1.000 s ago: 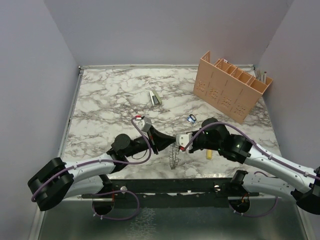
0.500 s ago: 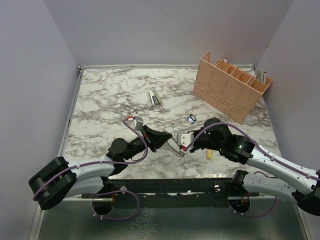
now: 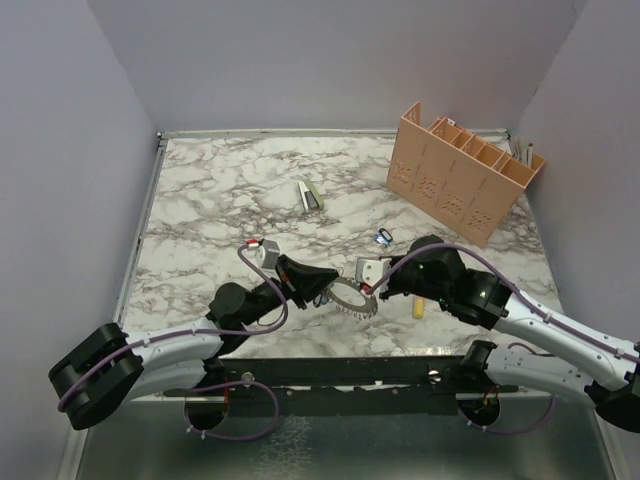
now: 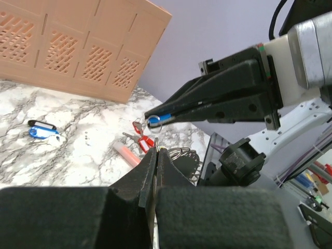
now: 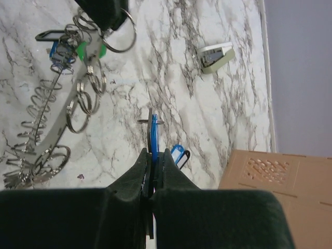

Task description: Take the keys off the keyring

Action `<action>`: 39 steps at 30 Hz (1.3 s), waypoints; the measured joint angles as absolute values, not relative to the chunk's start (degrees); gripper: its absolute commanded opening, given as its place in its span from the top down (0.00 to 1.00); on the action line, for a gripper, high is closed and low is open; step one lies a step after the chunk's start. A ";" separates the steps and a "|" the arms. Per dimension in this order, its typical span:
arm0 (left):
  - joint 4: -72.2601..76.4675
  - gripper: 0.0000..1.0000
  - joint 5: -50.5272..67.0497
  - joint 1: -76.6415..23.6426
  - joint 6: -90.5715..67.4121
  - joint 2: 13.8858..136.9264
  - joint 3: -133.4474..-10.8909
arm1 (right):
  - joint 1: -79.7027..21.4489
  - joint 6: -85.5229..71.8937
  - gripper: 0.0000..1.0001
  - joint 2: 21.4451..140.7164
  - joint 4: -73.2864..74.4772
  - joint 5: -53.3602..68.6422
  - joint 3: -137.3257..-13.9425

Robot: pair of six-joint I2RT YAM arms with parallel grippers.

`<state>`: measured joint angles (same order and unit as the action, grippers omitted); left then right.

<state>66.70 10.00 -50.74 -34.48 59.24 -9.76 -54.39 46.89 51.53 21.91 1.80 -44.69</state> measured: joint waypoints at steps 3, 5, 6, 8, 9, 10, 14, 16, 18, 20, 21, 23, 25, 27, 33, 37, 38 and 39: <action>64.90 1.00 9.76 -50.72 -32.88 57.10 -8.47 | -54.39 45.12 0.99 51.57 21.78 -0.86 -44.93; 62.37 1.00 9.23 -50.65 -31.64 55.11 -8.12 | -54.39 42.81 0.99 52.03 21.69 -3.31 -45.45; 60.10 1.00 8.45 -50.59 -30.57 53.34 -8.08 | -54.39 41.34 0.99 52.45 21.65 -4.38 -45.87; 56.77 1.00 7.29 -50.37 -28.99 50.57 -8.03 | -54.39 38.04 0.99 53.39 21.52 -6.22 -46.68; 55.16 1.00 6.68 -50.30 -28.12 48.86 -8.03 | -54.39 35.53 0.99 54.08 21.52 -7.20 -47.22; 52.84 1.00 5.80 -50.22 -26.83 46.87 -8.03 | -54.39 33.41 0.99 54.68 21.52 -7.97 -47.66; 44.56 1.00 2.83 -49.93 -22.70 40.71 -8.19 | -54.39 23.97 1.00 57.17 21.43 -10.57 -48.38; 40.10 1.00 1.50 -49.93 -20.75 37.91 -8.64 | -54.39 19.88 1.00 58.61 21.39 -11.73 -48.38; 36.77 1.00 0.64 -49.93 -18.96 35.68 -8.97 | -54.37 15.81 1.00 60.73 21.17 -13.34 -48.38; 34.17 1.00 -0.05 -49.93 -17.80 33.30 -8.97 | -53.82 12.03 1.00 63.72 21.04 -14.72 -48.40; 33.43 1.00 -0.32 -49.93 -17.34 32.56 -8.97 | -53.54 10.87 0.99 64.95 21.06 -14.98 -48.40; 32.45 1.00 -0.93 -49.93 -16.60 31.57 -8.95 | -52.07 8.47 0.99 67.90 20.97 -15.22 -48.40; 31.64 1.00 -1.28 -49.93 -15.99 31.05 -8.88 | -49.25 6.55 0.99 70.85 20.60 -15.25 -48.40; 30.57 1.00 -1.41 -49.93 -15.79 30.52 -8.82 | -45.89 4.95 0.98 73.67 19.53 -15.22 -48.36; 28.95 1.00 -1.45 -49.93 -15.35 25.21 -7.22 | -39.38 1.89 0.76 83.07 15.51 -15.18 -48.31; 28.99 1.00 -1.58 -49.95 -15.33 23.83 -6.98 | -37.08 1.15 0.52 87.48 14.20 -15.16 -48.53; 28.91 1.00 -1.58 -49.95 -15.31 24.01 -6.98 | -36.56 0.99 0.47 88.33 14.13 -15.18 -48.73; 28.84 1.00 -1.58 -49.95 -15.29 24.29 -6.98 | -36.18 0.82 0.42 88.97 14.09 -15.14 -48.95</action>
